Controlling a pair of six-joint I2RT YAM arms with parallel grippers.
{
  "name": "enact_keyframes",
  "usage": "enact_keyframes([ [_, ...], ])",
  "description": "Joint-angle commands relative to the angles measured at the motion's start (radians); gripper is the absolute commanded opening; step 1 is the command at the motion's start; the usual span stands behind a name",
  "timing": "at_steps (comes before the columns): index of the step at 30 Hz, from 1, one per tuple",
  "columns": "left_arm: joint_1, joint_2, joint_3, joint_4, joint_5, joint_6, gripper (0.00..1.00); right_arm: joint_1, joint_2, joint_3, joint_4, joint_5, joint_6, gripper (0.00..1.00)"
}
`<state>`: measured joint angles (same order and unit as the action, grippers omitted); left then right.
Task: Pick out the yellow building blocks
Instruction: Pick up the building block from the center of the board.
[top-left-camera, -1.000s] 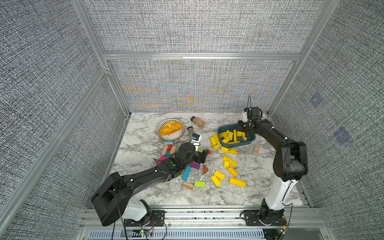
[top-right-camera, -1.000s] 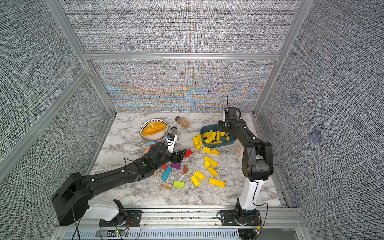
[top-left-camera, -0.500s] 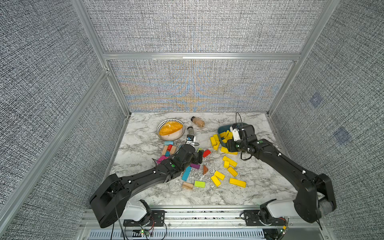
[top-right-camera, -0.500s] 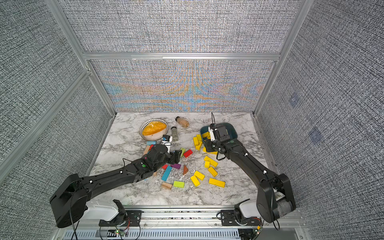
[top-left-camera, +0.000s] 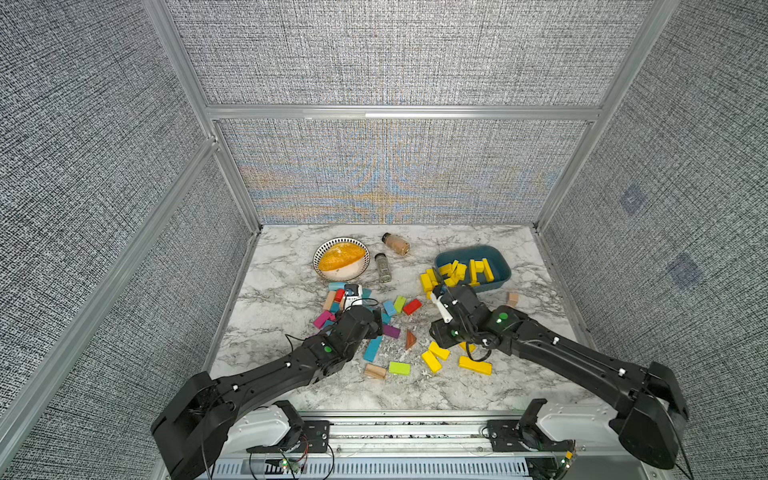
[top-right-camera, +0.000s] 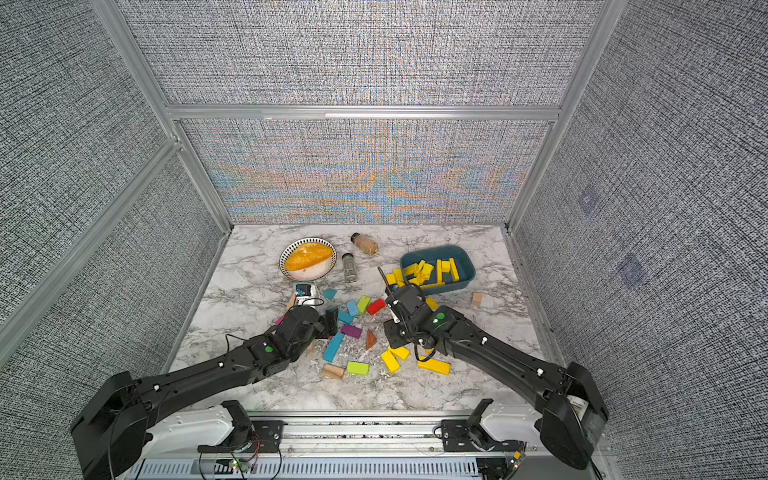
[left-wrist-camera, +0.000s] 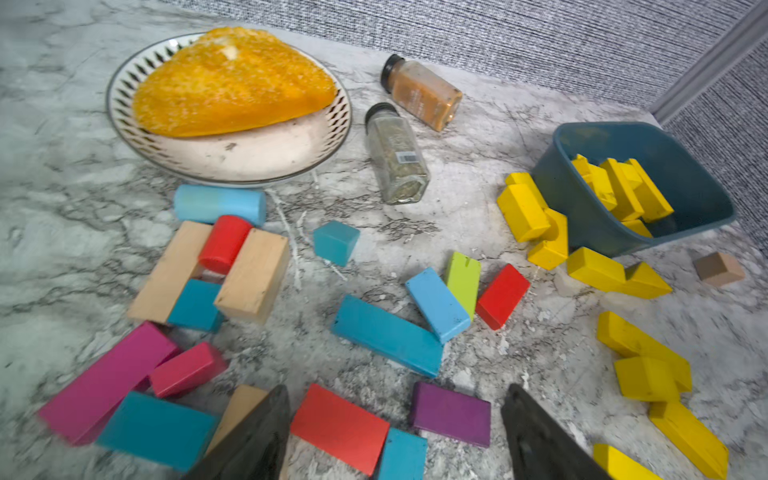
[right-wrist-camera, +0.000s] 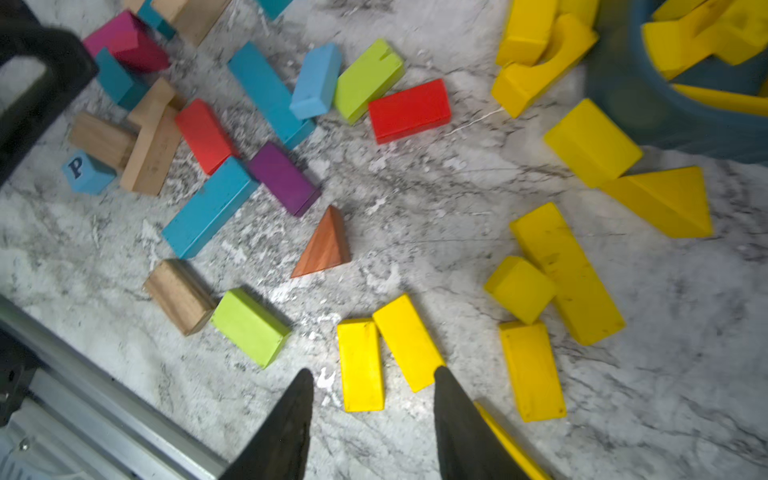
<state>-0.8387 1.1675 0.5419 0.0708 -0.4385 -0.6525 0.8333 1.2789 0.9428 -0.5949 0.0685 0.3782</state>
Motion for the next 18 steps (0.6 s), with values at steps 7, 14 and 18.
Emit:
enact_keyframes([
  [7, 0.047, -0.043, -0.021, -0.009, -0.034, -0.076, 0.80, 0.088, 0.042, -0.085, -0.007, 0.005, 0.083, 0.50],
  [14, 0.049, -0.067, -0.060, 0.011, -0.040, -0.110, 0.80, 0.092, 0.063, -0.194, 0.041, -0.067, 0.081, 0.51],
  [18, 0.049, -0.072, -0.042, -0.007, -0.040, -0.091, 0.80, 0.093, 0.111, -0.206, 0.085, -0.071, 0.071, 0.51],
])
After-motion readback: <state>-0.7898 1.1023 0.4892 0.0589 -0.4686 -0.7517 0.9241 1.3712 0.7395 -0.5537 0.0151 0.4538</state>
